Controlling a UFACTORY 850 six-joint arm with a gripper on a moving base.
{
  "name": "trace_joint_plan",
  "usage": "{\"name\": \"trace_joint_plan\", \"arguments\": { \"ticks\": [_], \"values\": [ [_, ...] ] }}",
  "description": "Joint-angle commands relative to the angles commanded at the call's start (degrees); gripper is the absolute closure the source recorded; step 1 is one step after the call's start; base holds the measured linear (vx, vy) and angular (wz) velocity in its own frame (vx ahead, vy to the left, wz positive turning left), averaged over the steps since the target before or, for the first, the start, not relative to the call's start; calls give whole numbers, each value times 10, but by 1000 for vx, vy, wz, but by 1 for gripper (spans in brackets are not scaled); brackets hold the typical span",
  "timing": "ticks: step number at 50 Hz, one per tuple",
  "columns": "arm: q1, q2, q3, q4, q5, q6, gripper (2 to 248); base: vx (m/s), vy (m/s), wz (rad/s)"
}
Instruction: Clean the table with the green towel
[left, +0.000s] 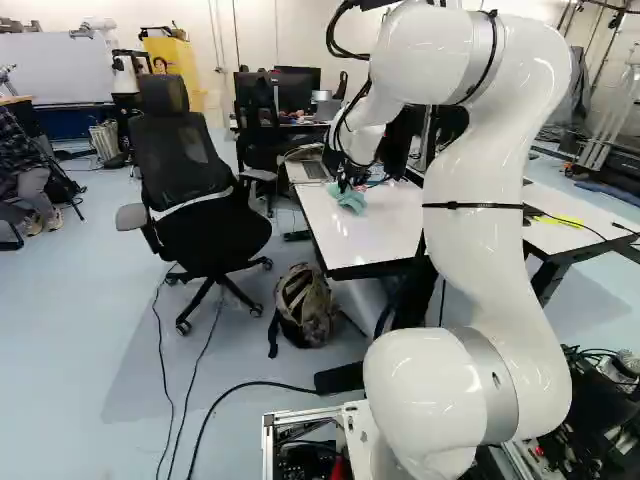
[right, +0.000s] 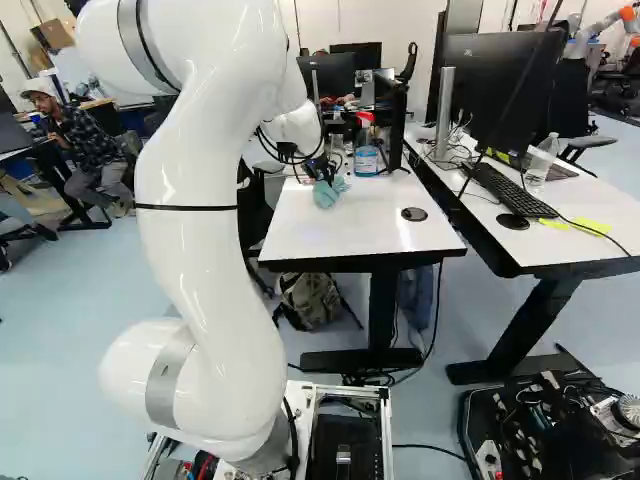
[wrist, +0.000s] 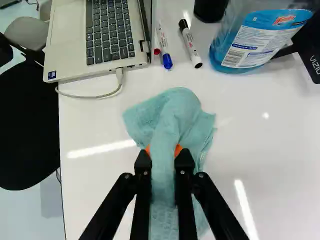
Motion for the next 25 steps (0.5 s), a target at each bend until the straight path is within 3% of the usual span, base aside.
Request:
{"name": "trace_joint_plan", "arguments": {
  "ticks": [25],
  "values": [
    [0, 0, 0, 0, -32, 0, 197, 0, 0, 0]
  ]
}}
